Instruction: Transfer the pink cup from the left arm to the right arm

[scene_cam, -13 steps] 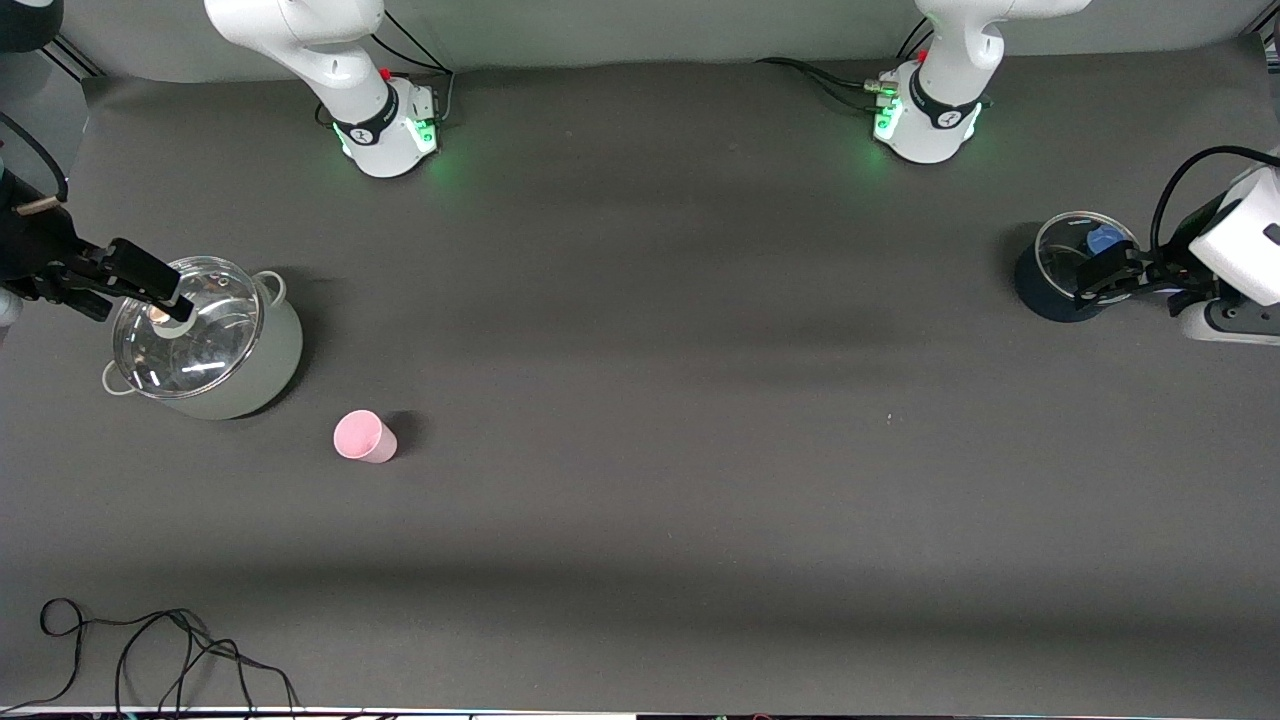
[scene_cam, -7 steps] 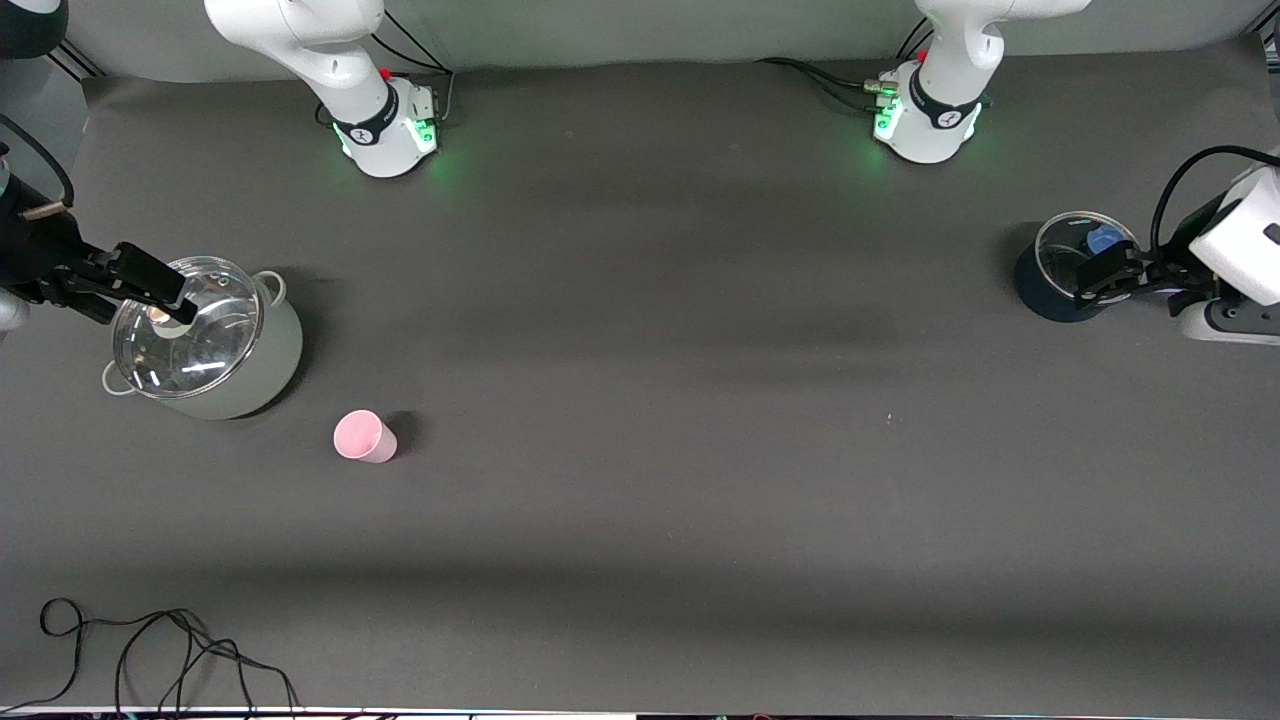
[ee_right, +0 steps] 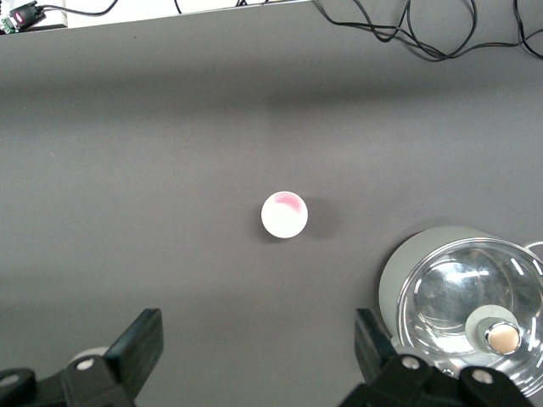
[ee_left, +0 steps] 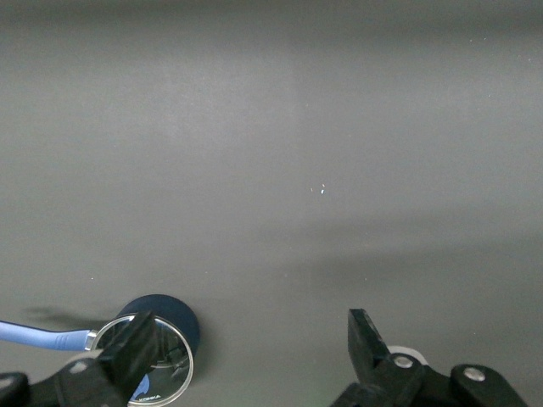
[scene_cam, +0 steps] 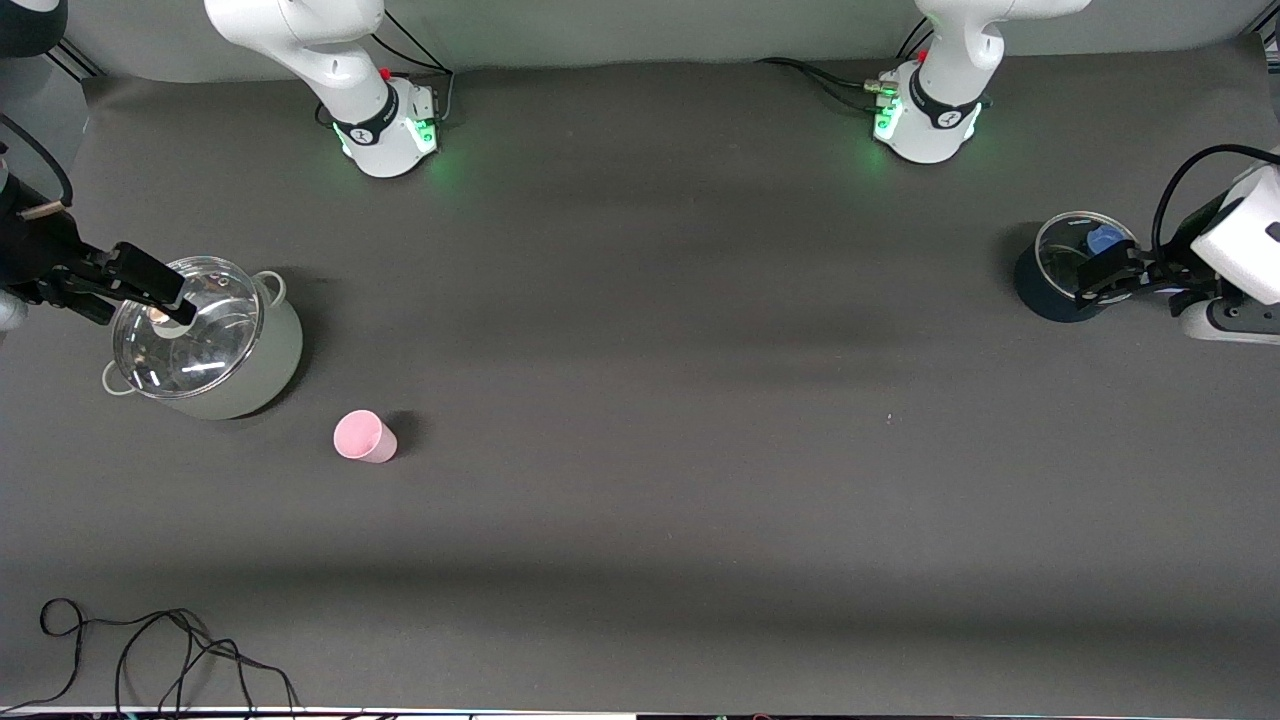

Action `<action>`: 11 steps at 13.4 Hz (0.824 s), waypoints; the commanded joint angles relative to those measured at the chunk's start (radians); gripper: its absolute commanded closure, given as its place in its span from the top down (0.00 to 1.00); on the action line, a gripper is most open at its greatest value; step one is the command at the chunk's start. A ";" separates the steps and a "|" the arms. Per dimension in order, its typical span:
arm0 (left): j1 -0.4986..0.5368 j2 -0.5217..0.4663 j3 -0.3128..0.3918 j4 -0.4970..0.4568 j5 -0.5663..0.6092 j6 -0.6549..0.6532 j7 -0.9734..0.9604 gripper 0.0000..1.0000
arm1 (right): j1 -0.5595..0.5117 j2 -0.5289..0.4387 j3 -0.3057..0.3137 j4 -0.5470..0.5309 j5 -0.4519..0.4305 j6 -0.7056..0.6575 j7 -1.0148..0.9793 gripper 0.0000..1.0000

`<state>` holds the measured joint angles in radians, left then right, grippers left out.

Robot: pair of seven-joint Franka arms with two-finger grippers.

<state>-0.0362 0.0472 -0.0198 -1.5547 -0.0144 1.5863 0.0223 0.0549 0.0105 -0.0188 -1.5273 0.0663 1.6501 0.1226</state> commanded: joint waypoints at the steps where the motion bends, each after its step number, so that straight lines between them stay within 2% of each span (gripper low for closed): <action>1: -0.005 -0.001 0.000 0.011 0.005 0.004 -0.007 1.00 | 0.013 0.017 -0.004 0.035 -0.008 -0.053 0.000 1.00; 5: -0.005 -0.001 0.000 0.011 0.005 0.004 -0.007 1.00 | 0.011 0.017 -0.003 0.039 -0.025 -0.154 0.002 1.00; 11: -0.005 -0.001 0.000 0.011 0.005 0.006 -0.007 1.00 | 0.011 0.025 -0.003 0.053 -0.051 -0.164 0.003 1.00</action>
<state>-0.0362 0.0475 -0.0198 -1.5513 -0.0144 1.5863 0.0223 0.0593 0.0141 -0.0179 -1.5160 0.0318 1.5106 0.1226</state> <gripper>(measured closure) 0.000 0.000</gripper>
